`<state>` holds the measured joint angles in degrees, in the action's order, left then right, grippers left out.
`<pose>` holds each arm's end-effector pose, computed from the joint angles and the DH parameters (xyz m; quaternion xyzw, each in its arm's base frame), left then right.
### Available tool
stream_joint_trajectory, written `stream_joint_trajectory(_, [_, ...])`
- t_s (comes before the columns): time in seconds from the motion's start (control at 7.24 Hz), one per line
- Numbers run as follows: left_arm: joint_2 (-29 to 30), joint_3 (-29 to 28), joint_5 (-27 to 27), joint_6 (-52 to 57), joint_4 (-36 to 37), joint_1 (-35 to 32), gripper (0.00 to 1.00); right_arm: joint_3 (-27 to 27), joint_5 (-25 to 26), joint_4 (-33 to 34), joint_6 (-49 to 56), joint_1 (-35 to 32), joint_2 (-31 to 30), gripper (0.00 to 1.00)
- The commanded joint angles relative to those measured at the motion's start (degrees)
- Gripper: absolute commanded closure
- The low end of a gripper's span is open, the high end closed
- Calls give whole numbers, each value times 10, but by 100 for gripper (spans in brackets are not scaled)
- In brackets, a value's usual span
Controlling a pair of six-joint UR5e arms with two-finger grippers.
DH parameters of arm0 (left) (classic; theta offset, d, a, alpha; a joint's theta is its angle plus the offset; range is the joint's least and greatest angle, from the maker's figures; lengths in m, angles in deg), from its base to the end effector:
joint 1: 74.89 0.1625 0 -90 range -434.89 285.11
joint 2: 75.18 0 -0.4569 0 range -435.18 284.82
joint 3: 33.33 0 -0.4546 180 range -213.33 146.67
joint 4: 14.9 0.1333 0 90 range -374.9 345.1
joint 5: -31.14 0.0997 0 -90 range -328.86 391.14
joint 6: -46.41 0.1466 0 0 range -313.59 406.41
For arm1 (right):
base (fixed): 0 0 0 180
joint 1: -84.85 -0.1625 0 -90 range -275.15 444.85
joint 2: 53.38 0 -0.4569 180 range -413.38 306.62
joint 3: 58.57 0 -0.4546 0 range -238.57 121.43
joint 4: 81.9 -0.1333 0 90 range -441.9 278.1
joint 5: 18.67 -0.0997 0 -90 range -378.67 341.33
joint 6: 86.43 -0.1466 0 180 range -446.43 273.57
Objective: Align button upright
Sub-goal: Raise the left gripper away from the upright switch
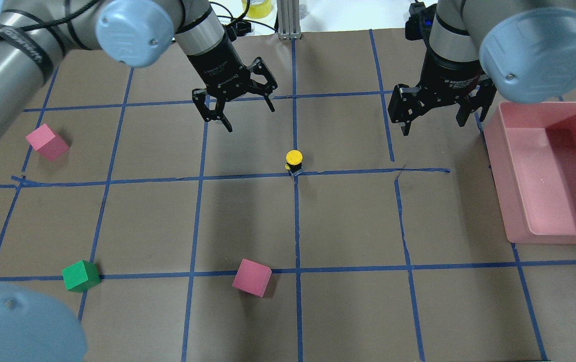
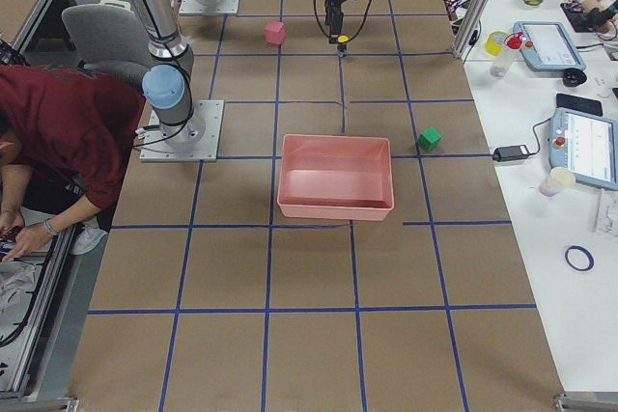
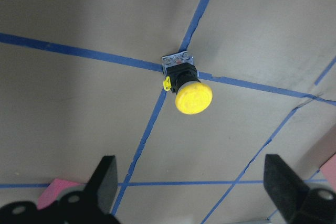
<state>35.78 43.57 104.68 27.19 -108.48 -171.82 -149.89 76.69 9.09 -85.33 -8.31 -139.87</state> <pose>-0.2560 -0.6575 0.3694 0.1196 -0.9776 -0.1283 0.1164 0.1509 -0.5632 0.4280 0.0387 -0.9976 -0.0326 0.0473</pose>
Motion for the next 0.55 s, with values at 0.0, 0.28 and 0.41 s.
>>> stream_joint_trajectory(0.0, [-103,53,84,73,-37,6,0,-3,0,0,-3,-2,1,0])
stream_joint_trajectory(0.28, [-205,125,144,119,-26,6,2,-4,-7,0,-8,-2,2,0])
stream_joint_trajectory(0.41, [-224,141,171,144,38,7,2,-8,-6,0,-8,-2,2,0])
